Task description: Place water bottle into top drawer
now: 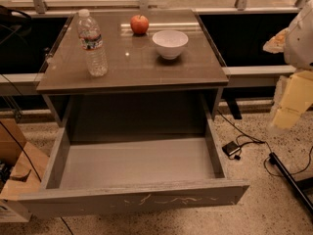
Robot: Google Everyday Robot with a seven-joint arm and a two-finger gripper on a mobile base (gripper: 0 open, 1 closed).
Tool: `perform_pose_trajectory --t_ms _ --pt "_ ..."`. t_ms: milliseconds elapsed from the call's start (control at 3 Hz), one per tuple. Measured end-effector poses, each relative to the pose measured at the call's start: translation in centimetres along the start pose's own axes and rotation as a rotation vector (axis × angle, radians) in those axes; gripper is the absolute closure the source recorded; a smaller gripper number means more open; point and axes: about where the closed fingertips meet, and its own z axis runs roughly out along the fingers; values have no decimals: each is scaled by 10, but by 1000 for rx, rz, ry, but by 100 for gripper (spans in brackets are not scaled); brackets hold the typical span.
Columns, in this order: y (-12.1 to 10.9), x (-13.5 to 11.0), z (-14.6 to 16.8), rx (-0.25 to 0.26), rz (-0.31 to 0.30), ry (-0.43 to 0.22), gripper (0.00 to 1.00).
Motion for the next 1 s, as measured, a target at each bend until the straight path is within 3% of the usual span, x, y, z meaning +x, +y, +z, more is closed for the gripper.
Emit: perform_pose_trajectory --t_ms 333,667,1000 --pt "0 0 0 0 0 0 0" --pt "-7 -16 8 -37 -20 -92 0" --pt "-18 -66 20 -70 -43 -263 0"
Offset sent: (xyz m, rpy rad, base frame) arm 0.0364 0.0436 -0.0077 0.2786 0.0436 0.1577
